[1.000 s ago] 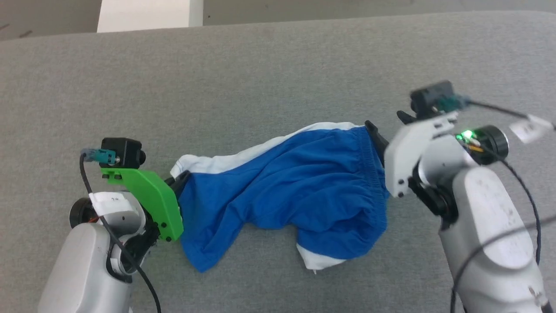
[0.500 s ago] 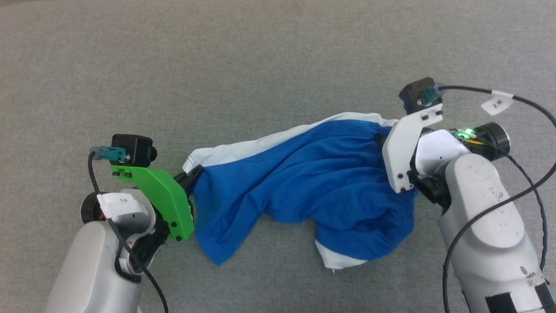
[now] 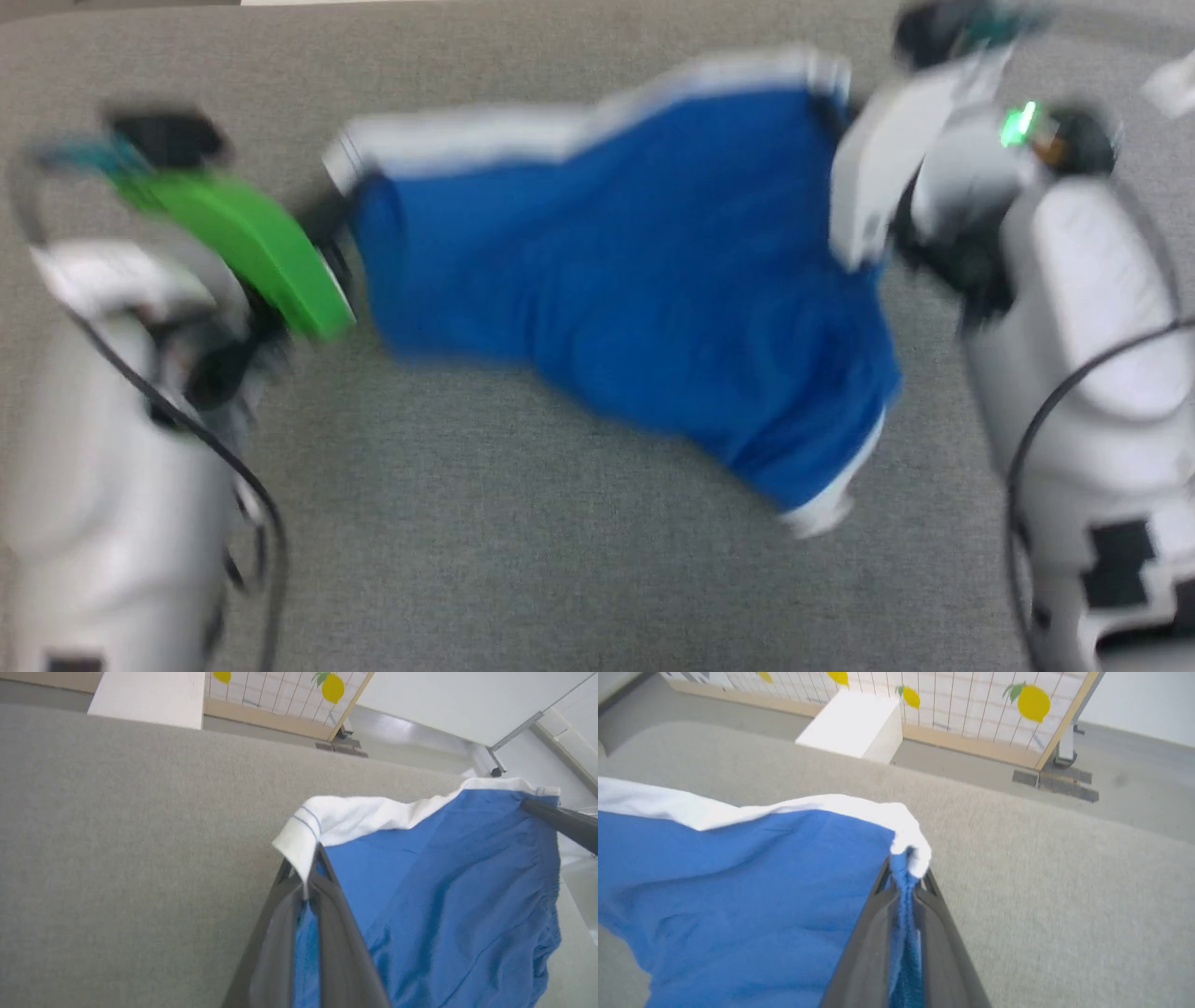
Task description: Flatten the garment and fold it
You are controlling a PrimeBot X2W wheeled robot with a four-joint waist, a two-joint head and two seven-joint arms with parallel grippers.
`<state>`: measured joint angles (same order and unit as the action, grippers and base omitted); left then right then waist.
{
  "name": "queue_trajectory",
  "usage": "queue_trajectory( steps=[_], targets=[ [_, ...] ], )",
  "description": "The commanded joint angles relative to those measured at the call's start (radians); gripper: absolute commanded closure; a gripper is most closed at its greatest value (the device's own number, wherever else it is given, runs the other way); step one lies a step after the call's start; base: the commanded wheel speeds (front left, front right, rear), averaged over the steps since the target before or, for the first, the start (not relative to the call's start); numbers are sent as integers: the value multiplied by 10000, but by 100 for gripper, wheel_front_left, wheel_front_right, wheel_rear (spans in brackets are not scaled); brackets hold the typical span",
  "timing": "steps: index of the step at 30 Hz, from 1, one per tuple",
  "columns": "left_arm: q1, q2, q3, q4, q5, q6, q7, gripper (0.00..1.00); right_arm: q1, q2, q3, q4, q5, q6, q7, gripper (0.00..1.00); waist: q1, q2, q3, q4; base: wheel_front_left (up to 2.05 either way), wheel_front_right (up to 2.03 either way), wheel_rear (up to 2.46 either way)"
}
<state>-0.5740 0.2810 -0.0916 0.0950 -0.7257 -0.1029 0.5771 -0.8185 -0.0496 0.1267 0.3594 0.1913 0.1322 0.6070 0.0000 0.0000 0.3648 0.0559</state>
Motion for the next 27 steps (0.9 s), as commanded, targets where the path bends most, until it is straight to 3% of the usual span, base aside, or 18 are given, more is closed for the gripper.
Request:
queue_trajectory(
  steps=[1,9,17,22,27],
  targets=[
    [-829,134,224,195,-130,-32,-9,100,-663,-6,-127,-137,416,-15,-52,100,0,0,201,-27,0,0,0],
    [-5087,764,514,2100,746,339,-644,100,-4470,-6,-831,660,1068,-15,-816,100,0,0,1086,-218,0,0,0],
    [-7954,1082,546,3705,1616,284,-2708,100,-7213,-6,-1111,2177,461,-15,-3262,100,0,0,1663,-319,0,0,0],
    [-8557,1164,608,4095,1624,33,-3919,100,-7579,-6,-1088,2842,510,-15,-4385,100,0,0,1702,-328,0,0,0],
    [-7447,1224,278,4171,1409,-201,-4676,100,-6443,-6,-421,2928,928,-15,-4996,100,0,0,1281,-256,0,0,0]
  ],
)
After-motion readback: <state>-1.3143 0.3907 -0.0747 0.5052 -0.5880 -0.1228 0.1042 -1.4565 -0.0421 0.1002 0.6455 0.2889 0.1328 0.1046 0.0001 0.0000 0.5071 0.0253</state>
